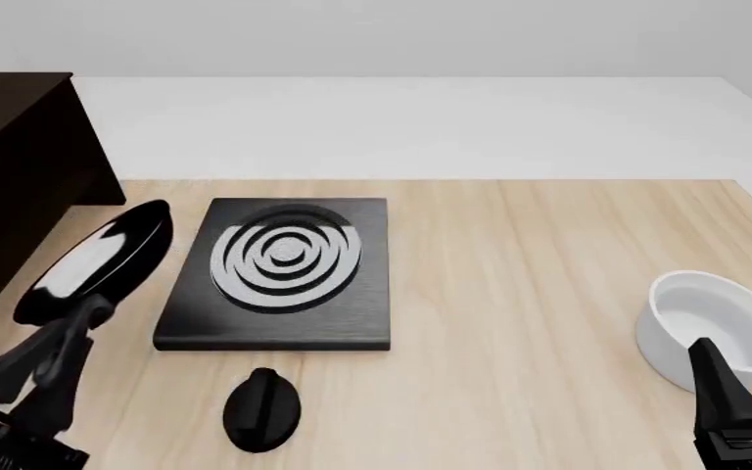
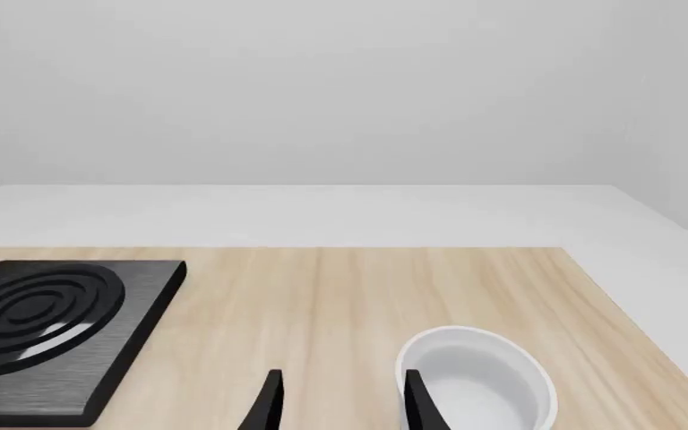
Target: Put the frying pan under the cabinet shelf.
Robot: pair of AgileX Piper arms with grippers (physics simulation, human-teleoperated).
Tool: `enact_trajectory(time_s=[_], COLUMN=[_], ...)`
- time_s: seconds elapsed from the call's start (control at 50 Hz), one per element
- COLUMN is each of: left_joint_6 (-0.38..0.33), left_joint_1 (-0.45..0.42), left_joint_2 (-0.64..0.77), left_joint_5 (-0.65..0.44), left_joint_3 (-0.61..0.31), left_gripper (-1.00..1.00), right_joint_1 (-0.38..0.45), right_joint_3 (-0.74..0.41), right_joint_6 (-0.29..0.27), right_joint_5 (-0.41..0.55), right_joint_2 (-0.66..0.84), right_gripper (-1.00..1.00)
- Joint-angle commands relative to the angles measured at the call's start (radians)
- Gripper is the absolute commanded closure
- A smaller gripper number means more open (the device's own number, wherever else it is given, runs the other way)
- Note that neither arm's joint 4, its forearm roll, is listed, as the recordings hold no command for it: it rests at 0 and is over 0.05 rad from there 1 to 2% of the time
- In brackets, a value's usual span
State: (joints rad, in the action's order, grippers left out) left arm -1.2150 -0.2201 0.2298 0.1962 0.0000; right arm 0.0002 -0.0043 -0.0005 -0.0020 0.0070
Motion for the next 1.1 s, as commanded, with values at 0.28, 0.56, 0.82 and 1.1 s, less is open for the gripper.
enact_trajectory(time_s=[0.28, 0.56, 0.82, 1.1], left_joint_6=[-0.02, -0.006, 0.0, -0.002], left_joint_1=[0.043, 0.051, 0.078, 0.1], left_joint_2=[0.384, 0.761, 0.695, 0.984], left_joint_5=[0.356, 0.696, 0.628, 0.904], left_joint_3=[0.0, 0.0, 0.0, 0.0], left_gripper=[1.0, 1.0, 1.0, 1.0], right_joint_1=[0.0, 0.0, 0.0, 0.0], right_joint_3=[0.0, 0.0, 0.0, 0.0], right_joint_6=[0.0, 0.0, 0.0, 0.0], right_joint_5=[0.0, 0.0, 0.0, 0.0], right_joint_2=[0.0, 0.0, 0.0, 0.0], right_gripper=[-1.0, -1.0, -1.0, -1.0])
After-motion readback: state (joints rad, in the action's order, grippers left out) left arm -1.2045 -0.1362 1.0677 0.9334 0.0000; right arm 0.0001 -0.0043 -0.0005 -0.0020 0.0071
